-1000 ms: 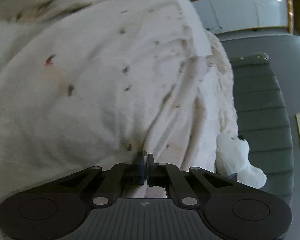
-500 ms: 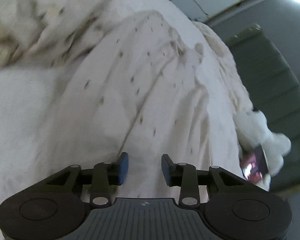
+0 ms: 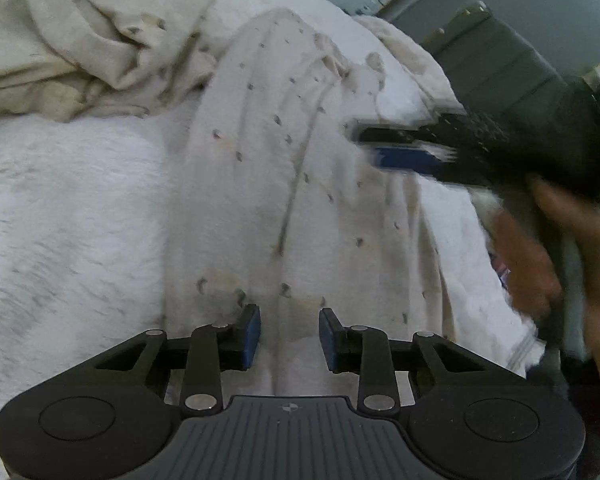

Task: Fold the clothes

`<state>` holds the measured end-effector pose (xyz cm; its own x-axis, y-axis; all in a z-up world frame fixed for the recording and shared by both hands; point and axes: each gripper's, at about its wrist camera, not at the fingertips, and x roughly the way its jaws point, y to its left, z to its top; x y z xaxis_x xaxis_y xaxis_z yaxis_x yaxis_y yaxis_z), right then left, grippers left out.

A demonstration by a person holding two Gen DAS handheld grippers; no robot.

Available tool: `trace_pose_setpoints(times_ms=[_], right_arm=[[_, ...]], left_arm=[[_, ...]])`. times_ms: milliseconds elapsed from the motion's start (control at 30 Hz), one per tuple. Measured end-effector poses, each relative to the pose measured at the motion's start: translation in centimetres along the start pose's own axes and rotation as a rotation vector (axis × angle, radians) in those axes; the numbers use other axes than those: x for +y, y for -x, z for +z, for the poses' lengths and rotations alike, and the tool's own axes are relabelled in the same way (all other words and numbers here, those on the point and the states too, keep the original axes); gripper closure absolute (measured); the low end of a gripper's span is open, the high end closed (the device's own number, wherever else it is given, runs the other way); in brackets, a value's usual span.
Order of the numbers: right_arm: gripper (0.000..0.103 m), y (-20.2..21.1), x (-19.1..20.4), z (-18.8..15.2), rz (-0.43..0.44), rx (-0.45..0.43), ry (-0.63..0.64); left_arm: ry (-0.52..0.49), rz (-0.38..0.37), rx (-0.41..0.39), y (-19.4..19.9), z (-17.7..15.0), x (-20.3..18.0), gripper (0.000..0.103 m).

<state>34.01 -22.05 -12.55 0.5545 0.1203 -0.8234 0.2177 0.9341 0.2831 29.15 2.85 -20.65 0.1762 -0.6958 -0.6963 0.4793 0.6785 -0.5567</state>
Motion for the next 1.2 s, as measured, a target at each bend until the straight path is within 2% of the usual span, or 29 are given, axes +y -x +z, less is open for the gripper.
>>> trace_pose_setpoints(times_ms=[33, 67, 100, 133, 167, 233, 433, 500, 633, 733, 767, 833, 867, 900, 933, 967, 1067, 1133, 1200], right_arm=[[0.057, -1.4, 0.3, 0.5, -0.036, 0.019, -0.013], [0.067, -3.2, 0.7, 0.9, -0.101, 0.051, -0.019], [0.074, -3.7, 0.6, 0.9, -0.120, 0.056, -0.023], [0.093, -4.1, 0.6, 1.0, -0.140, 0.061, -0.028], [0.100, -4.4, 0.7, 1.0, -0.155, 0.063, -0.029], [0.101, -3.5, 1.9, 1.1, -0.135, 0.029, 0.002], [0.102, -0.7, 5.6, 1.2, -0.076, -0.072, 0.096], [0.102, 0.2, 6.9, 1.2, -0.055, -0.105, 0.127], [0.101, 1.9, 9.4, 1.3, -0.020, -0.169, 0.193], [0.092, -1.8, 11.5, 0.7, -0.103, -0.123, 0.336], [0.086, -2.7, 11.6, 0.5, -0.129, -0.110, 0.375], [0.075, -3.2, 11.7, -0.3, -0.167, -0.094, 0.440], [0.072, -2.7, 11.7, -0.8, -0.180, -0.106, 0.459], [0.070, -2.0, 11.6, -1.4, -0.184, -0.118, 0.478], [0.064, -0.1, 11.3, -2.5, -0.142, -0.134, 0.492], [0.060, 1.9, 10.9, -3.6, -0.100, -0.148, 0.504], [0.059, 7.0, 10.3, -8.3, 0.035, -0.150, 0.503], [0.059, 8.8, 10.4, -11.1, 0.106, -0.119, 0.531], [0.059, 10.8, 11.0, -15.3, 0.182, -0.087, 0.581]], left_arm=[[-0.030, 0.011, -0.005, 0.0, -0.2, -0.5, 0.103], [-0.060, 0.022, -0.010, -0.1, -0.4, -0.9, 0.103], [-0.092, 0.032, -0.018, 0.1, -0.5, -1.4, 0.103], [-0.119, 0.037, -0.032, 0.4, -0.6, -1.7, 0.103], [-0.122, 0.031, -0.049, 1.0, -0.6, -1.7, 0.103], [-0.096, 0.005, -0.090, 2.4, -0.5, -1.3, 0.103], [-0.039, -0.047, -0.172, 5.7, -0.9, -0.2, 0.103], [-0.024, -0.039, -0.191, 6.3, -1.0, 0.2, 0.103], [0.020, 0.046, -0.228, 7.4, -1.1, 1.3, 0.103], [0.037, 0.146, -0.201, 6.5, -1.2, 1.9, 0.103], [0.042, 0.152, -0.195, 6.2, -1.3, 2.1, 0.103], [0.052, 0.122, -0.169, 6.7, -1.4, 2.5, 0.098], [0.057, 0.085, -0.139, 7.0, -1.4, 2.7, 0.085], [0.059, 0.064, -0.123, 7.1, -1.3, 2.8, 0.077], [0.053, 0.055, -0.142, 7.6, -1.3, 2.9, 0.068], [0.058, 0.046, -0.167, 8.4, -1.3, 3.3, 0.067], [0.132, 0.030, -0.197, 9.2, -1.4, 5.0, 0.067], [0.168, 0.045, -0.207, 9.5, -1.4, 5.7, 0.067], [0.180, 0.053, -0.209, 9.8, -1.5, 6.0, 0.067]])
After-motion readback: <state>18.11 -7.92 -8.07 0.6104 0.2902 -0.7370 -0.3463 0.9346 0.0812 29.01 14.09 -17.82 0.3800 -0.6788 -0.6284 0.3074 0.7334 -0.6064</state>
